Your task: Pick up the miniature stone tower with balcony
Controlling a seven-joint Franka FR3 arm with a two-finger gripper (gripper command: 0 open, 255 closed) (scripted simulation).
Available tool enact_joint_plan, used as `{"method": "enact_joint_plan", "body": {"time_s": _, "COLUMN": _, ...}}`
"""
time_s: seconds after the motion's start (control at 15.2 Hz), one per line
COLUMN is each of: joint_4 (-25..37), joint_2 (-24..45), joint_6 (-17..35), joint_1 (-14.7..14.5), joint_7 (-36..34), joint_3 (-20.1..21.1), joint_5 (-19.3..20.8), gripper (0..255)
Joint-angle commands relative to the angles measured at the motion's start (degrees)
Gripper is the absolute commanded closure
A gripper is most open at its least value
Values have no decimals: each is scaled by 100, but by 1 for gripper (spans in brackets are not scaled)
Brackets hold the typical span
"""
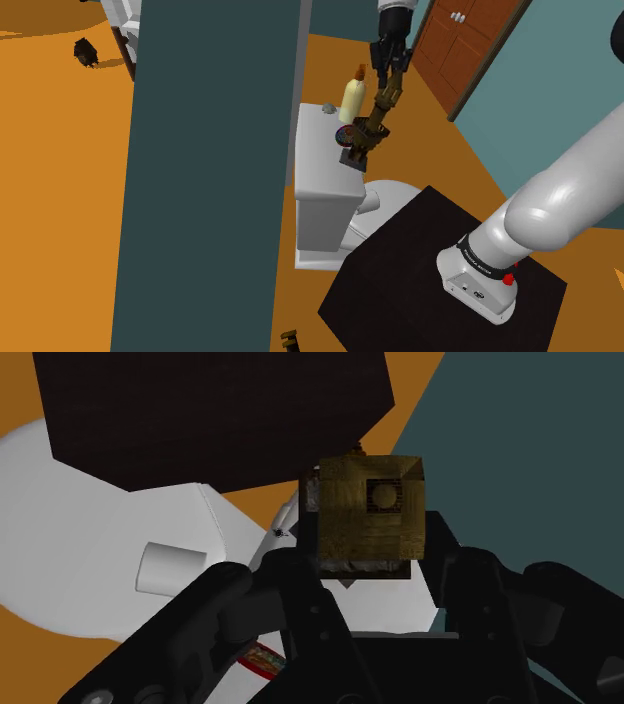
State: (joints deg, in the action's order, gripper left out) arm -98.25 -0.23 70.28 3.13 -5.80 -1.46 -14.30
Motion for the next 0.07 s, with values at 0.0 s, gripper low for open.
{"method": "enact_joint_plan", "body": {"time_s": 0.0, "joint_4": 57, "joint_2": 1, "joint_6": -57, "joint_1": 7, "joint_7": 1, "joint_3": -7, "joint_5": 2, "gripper": 255}}
